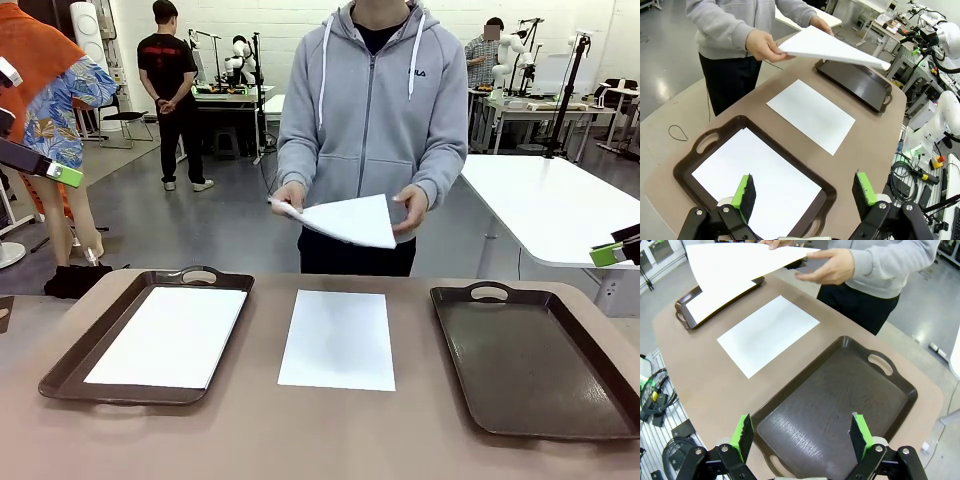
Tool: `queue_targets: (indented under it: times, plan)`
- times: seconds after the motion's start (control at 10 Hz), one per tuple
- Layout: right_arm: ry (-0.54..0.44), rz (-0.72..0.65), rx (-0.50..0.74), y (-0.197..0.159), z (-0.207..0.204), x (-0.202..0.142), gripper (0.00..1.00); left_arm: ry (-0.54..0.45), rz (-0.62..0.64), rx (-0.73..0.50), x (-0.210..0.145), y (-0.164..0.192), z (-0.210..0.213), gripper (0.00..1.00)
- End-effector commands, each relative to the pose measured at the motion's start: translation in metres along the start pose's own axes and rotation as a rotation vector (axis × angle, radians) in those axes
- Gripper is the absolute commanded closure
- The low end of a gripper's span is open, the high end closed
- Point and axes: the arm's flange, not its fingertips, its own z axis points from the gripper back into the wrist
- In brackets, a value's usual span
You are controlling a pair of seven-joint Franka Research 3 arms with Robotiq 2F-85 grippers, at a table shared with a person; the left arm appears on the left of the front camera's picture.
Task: Sort the A4 documents.
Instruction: Receive the A4 Paper.
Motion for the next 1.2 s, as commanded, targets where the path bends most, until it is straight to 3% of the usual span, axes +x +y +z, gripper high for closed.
queue_targets:
  times: [0.0, 1.1]
  plan:
    - [-0.011, 0.002, 0.021, -0.0009, -0.0025, -0.0006, 0.0, -0.001, -0.021, -0.001, -0.0015, -0.0014, -0.0001, 0.0]
    - [-0.011, 0.002, 0.021, -0.0009, -0.0025, -0.0006, 0.0, -0.001, -0.021, -0.001, -0.0015, -0.0014, -0.0001, 0.0]
